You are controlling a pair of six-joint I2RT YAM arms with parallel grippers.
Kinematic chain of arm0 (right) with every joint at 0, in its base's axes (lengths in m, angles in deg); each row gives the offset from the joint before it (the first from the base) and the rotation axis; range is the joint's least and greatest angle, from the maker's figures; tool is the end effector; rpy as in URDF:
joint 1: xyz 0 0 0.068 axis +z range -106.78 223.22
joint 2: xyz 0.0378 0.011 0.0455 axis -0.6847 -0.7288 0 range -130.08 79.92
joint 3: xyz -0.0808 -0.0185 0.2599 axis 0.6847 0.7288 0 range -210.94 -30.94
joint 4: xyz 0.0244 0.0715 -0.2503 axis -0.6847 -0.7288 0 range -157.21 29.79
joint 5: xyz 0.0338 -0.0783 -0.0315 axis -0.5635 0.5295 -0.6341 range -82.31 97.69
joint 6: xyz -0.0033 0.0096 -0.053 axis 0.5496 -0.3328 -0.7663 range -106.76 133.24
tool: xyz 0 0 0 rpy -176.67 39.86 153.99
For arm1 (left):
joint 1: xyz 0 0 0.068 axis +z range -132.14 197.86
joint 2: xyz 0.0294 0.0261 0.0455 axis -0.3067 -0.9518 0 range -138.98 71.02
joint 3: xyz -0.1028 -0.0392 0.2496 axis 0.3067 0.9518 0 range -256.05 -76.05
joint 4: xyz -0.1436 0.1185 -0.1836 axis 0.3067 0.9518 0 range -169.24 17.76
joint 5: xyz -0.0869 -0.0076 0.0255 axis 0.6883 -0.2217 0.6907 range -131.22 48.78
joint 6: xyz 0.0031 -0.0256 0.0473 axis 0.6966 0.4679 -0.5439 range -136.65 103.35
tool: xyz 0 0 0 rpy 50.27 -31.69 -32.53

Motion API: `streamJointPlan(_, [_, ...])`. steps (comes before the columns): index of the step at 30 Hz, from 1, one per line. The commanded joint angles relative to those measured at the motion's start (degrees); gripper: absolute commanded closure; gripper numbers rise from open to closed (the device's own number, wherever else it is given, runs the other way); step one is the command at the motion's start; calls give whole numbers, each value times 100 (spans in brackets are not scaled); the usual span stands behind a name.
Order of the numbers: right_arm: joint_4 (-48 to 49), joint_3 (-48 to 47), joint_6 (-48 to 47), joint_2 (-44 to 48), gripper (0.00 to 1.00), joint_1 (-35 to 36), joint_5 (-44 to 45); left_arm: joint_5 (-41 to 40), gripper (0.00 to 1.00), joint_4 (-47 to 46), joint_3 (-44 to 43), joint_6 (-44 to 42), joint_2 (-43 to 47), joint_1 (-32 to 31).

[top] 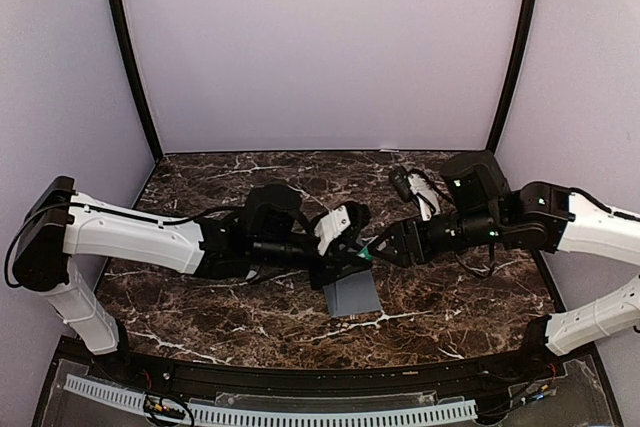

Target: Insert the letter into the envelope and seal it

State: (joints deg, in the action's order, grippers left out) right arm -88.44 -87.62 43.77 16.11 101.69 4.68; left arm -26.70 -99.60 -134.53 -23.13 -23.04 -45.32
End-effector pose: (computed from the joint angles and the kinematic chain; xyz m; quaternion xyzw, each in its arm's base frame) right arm 0.1257 0.2084 0.3161 -0.2262 0.8589 0.3382 0.3109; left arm 0.1623 -0.3410 0.2546 0.5132 0.6031 -0.3744 0.4825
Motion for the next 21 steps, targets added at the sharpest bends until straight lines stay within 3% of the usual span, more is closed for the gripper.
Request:
streamJointPlan(1, [-47, 23, -20, 58, 39, -28, -682, 665, 100, 313, -233, -305, 100, -10])
streamJointPlan(16, [-83, 17, 16, -300, 56, -28, -753, 978, 100, 497, -436, -484, -112, -28])
streamJointPlan(21, [-10, 114, 7, -344, 71, -29, -897, 996, 100, 565, -455, -545, -104, -46])
